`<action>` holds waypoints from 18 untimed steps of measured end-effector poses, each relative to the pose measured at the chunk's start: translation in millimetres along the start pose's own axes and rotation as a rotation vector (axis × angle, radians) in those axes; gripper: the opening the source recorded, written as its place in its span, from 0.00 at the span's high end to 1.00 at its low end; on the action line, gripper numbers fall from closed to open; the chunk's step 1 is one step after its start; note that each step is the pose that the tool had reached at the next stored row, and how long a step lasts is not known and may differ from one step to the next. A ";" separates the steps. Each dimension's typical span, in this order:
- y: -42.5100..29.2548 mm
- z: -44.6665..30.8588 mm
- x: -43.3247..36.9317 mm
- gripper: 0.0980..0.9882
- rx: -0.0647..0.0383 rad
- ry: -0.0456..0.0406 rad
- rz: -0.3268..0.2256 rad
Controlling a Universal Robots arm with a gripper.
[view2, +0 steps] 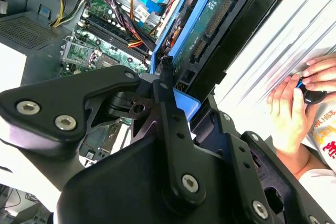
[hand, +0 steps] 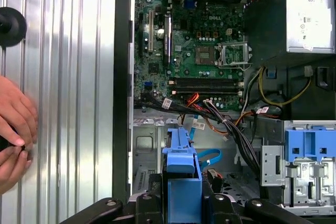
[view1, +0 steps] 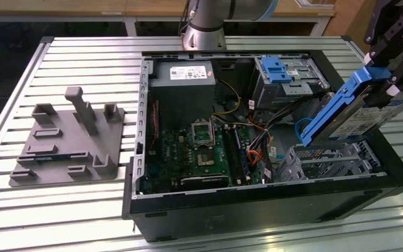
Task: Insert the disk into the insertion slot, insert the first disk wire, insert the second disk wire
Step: 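Insert the disk into the insertion slot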
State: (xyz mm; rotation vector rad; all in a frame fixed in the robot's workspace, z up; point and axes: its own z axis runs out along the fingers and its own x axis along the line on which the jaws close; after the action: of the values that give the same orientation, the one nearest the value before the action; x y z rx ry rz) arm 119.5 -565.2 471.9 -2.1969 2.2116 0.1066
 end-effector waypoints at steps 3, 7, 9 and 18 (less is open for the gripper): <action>0.0 0.8 0.1 0.70 0.000 -0.0001 0.000; -0.3 2.3 0.1 0.70 0.000 0.0000 0.000; -0.3 3.0 0.2 0.70 0.000 -0.0001 0.000; -0.5 6.0 0.4 0.70 0.000 -0.0001 0.000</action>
State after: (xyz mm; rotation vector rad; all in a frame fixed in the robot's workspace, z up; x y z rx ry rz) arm 119.8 -565.3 465.9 -2.1969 2.2115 0.1066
